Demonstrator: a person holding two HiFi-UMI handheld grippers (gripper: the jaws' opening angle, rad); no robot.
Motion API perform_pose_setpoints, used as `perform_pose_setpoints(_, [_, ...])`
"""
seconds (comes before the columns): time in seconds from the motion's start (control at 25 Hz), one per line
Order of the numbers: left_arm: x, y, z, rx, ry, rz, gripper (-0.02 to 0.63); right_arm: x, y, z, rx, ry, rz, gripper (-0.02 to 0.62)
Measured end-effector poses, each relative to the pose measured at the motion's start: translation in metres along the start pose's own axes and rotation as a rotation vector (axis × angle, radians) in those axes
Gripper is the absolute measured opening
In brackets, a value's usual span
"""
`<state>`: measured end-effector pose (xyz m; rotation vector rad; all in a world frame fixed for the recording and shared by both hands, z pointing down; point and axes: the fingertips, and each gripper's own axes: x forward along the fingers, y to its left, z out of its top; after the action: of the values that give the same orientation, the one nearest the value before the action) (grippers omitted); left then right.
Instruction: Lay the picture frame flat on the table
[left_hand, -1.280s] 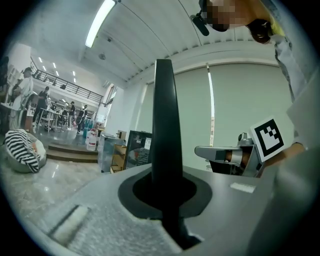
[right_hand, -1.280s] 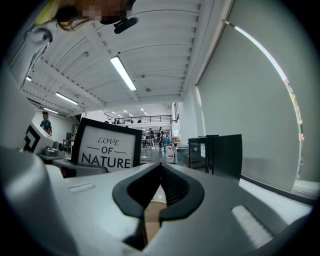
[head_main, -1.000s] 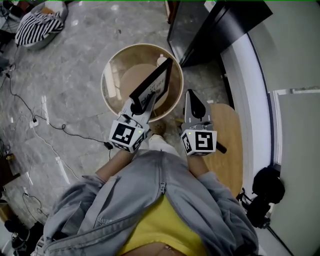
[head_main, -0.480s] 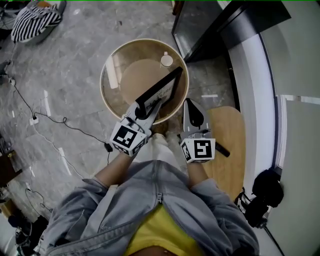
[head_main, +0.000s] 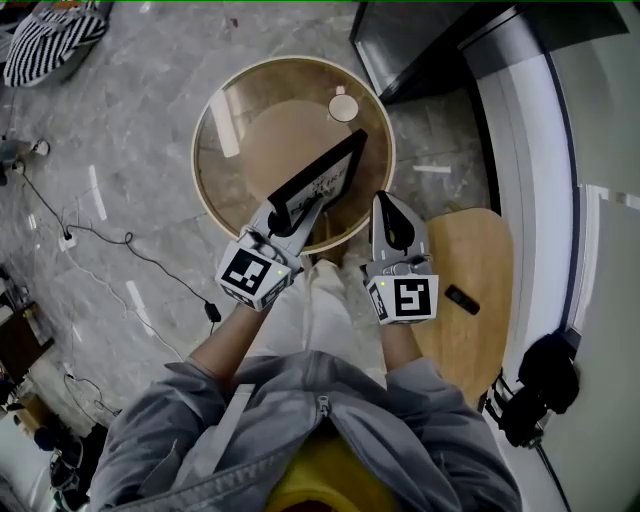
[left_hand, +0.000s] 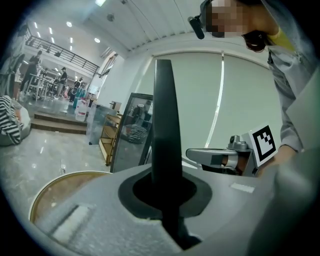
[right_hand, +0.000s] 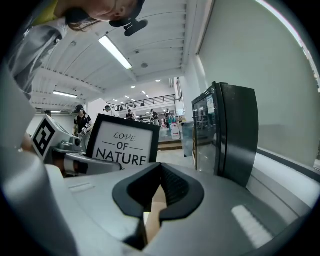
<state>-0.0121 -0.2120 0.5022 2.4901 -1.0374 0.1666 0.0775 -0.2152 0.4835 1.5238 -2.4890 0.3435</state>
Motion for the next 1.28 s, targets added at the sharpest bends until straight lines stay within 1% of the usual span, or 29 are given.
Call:
perform_pose_setpoints(0.28, [0.022,0.024,-0.043,-0.032,0.015,-0.001,0.008,0.02,-0.012,-0.051,0.005,0.046,0.015,0.002])
perform_pose_setpoints(0.52, [0.035,0.032,-0.085,-0.067,0.058,-0.021,0.008,0.026,-0.019,-0.097,0.037,0.085,0.019,0.002])
perform_pose_setpoints(0.64, [0.041,0.034,-0.107,-0.1,0.078,-0.035,0.008,0.026,-0.022,-0.121,0.06,0.113,0.015,0.003])
perform_pose_setpoints(0.72, [0.044,0.034,-0.119,-0.119,0.089,-0.053,0.008,0.028,-0.023,-0.135,0.069,0.132,0.028,0.003])
perform_pose_setpoints(0.76, [0.046,0.033,-0.124,-0.126,0.096,-0.066,0.008,0.031,-0.023,-0.141,0.073,0.141,0.041,0.004])
perform_pose_setpoints(0.84, [0.048,0.032,-0.133,-0.137,0.112,-0.101,0.008,0.036,-0.022,-0.151,0.088,0.159,0.072,0.068])
perform_pose_setpoints(1.04, [0.047,0.022,-0.146,-0.188,0.135,-0.211,0.008,0.039,-0.015,-0.17,0.145,0.206,0.149,0.125])
perform_pose_setpoints(1.16, [0.044,0.016,-0.147,-0.229,0.129,-0.29,0.008,0.038,-0.009,-0.178,0.189,0.225,0.191,0.133])
perform_pose_setpoints(1.28, [0.041,0.012,-0.153,-0.242,0.131,-0.361,0.008,0.035,-0.004,-0.186,0.218,0.242,0.237,0.128])
